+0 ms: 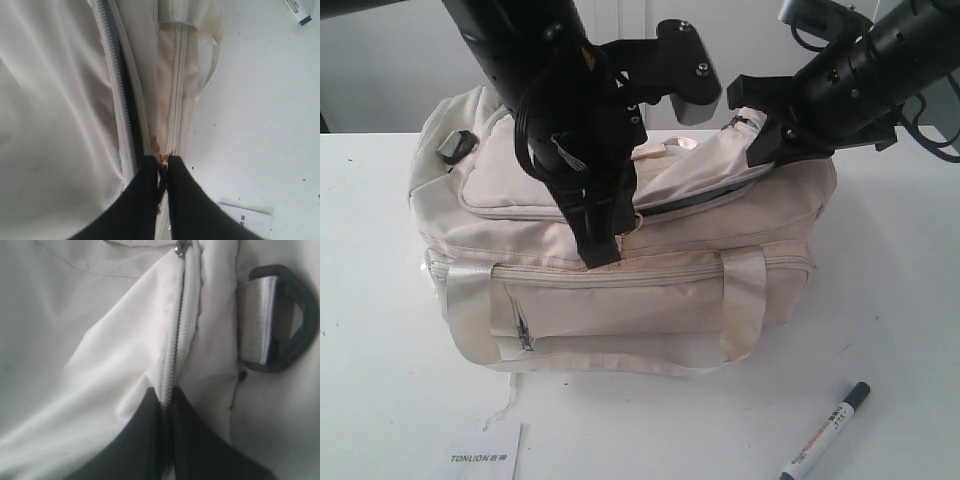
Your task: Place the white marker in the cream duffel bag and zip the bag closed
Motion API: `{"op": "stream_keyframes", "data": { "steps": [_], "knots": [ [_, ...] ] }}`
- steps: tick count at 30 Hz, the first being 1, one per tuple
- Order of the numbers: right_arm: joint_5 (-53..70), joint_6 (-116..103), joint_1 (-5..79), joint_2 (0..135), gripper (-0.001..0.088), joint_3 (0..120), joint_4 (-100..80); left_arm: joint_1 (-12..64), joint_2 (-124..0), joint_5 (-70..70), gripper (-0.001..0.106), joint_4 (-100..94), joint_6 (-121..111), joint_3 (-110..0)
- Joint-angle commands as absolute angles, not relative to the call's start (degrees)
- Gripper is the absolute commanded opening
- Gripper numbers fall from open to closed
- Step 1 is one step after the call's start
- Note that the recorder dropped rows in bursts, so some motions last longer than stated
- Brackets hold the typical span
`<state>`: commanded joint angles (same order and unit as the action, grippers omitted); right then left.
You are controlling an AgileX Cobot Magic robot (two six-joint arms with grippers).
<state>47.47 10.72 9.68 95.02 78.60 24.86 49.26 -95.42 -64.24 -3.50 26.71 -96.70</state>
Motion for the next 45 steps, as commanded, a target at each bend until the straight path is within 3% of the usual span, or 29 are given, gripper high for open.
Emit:
{"op": "stream_keyframes", "data": {
  "steps": [9,11,15,19,21,26,32,35,40,43,45],
  "knots": [
    [46.6,9.01,9.68,95.02,0.0004,78.6,24.86,49.26,-95.42,-61.67,0.0,-3.51,24.67,-96.7],
    [46.85,8.33,9.68,95.02,0.0046,78.72,24.97,49.26,-95.42,-61.38,0.0,-3.51,24.11,-96.7],
    [47.75,8.34,9.68,94.79,0.0243,79.49,25.07,49.26,-95.42,-61.25,0.0,-3.51,24.11,-96.7],
    [49.05,8.34,9.68,93.9,0.0523,80.6,25.47,49.26,-95.42,-61.0,0.0,-3.51,24.11,-96.7],
    [50.24,8.67,9.68,93.17,0.06,81.32,25.39,49.26,-95.42,-61.0,0.0,-3.51,24.11,-96.7],
    [54.38,15.33,8.44,89.48,0.0594,83.55,24.81,49.26,-95.42,-61.0,0.0,-3.51,24.11,-96.7],
    [63.42,42.0,5.95,85.55,0.0484,82.74,24.87,49.26,-95.42,-60.91,0.0,-3.51,24.11,-96.7],
    [68.39,58.66,5.8,84.47,0.0437,79.96,31.75,49.26,-95.42,-60.91,0.0,-3.51,24.11,-96.7],
    [69.96,66.44,5.8,81.84,0.0432,75.09,39.16,49.26,-95.42,-60.68,0.0,-3.51,24.11,-96.7],
    [69.96,81.82,5.8,79.54,0.0432,71.45,43.09,49.26,-95.42,-60.58,0.0,-3.51,24.11,-96.7],
    [69.96,106.27,5.8,78.83,0.0433,67.83,44.46,49.26,-95.42,-60.61,0.0,-3.51,23.83,-96.7]
  ]
}}
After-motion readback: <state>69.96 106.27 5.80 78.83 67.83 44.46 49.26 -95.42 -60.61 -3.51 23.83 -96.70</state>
